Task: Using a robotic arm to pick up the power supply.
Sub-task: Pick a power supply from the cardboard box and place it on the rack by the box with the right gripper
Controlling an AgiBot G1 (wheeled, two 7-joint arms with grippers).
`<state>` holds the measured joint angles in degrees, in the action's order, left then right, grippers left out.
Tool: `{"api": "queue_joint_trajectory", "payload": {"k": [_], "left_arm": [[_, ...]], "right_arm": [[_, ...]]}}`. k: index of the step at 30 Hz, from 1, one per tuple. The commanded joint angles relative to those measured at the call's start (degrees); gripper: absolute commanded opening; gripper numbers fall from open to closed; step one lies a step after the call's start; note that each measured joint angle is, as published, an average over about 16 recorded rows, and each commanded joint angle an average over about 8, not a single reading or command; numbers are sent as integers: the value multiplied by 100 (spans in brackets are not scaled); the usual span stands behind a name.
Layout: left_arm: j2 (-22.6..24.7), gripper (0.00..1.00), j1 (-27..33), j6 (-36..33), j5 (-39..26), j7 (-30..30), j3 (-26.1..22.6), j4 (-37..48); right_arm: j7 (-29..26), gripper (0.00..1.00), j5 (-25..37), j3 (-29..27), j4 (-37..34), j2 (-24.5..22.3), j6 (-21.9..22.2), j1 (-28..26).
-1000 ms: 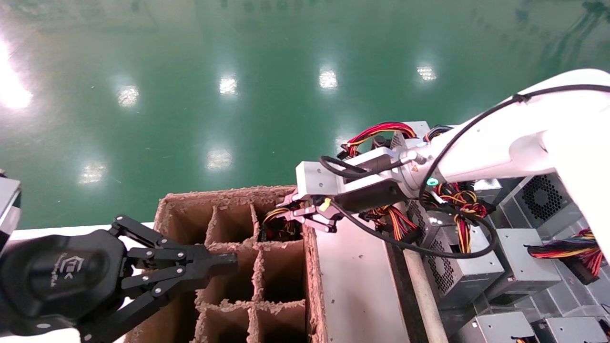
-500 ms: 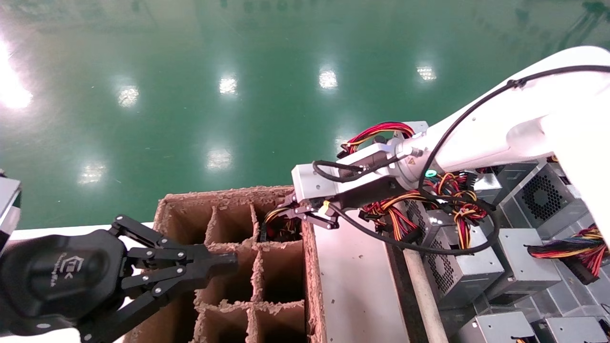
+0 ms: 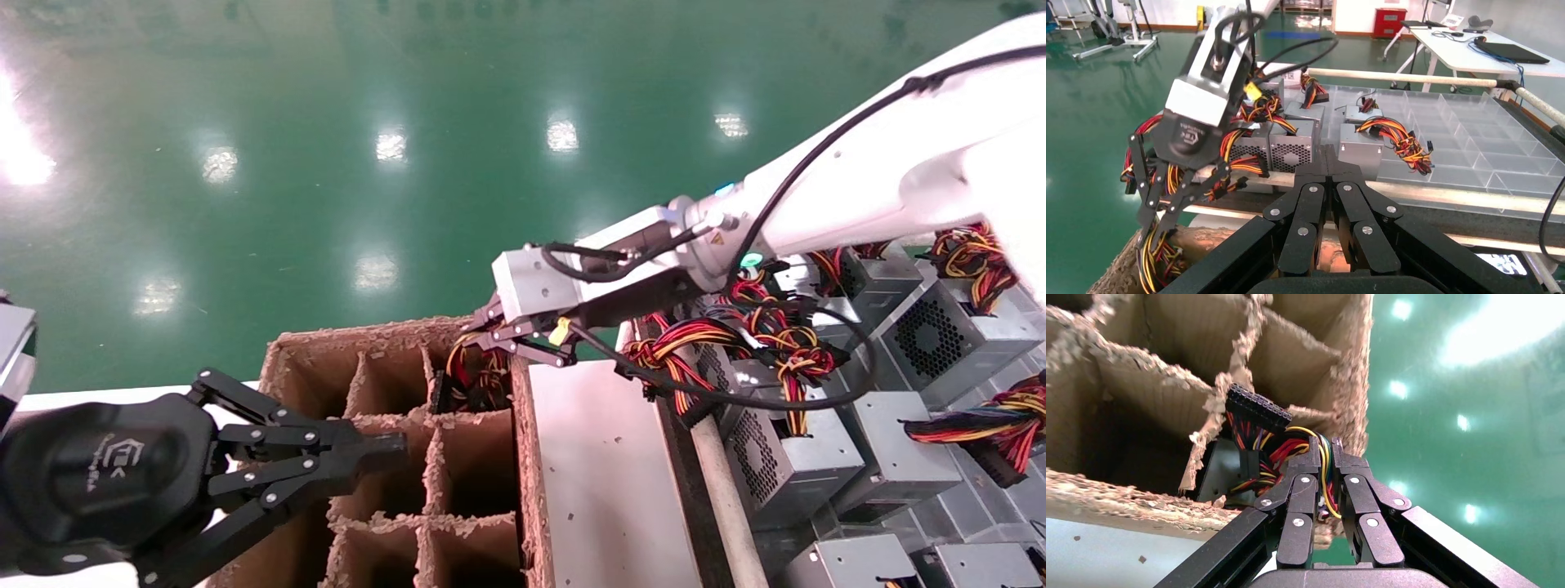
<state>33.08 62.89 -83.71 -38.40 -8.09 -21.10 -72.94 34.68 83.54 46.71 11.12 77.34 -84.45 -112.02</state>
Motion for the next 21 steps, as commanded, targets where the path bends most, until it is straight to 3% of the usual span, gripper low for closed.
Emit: {"api": "queue_joint_trajectory", "payload": {"k": [1, 11, 21], "left_arm": [[0, 0, 0, 0, 0, 0, 0, 0], [0, 0, 0, 0, 1, 0, -1, 0], [-1, 0, 0, 1, 1, 1, -1, 0]], "right_arm": [[46, 0, -33, 11, 0, -6, -99, -69], [335, 0, -123, 116, 119, -54, -435, -570], [595, 0, -230, 188, 184, -173, -553, -1405]]}}
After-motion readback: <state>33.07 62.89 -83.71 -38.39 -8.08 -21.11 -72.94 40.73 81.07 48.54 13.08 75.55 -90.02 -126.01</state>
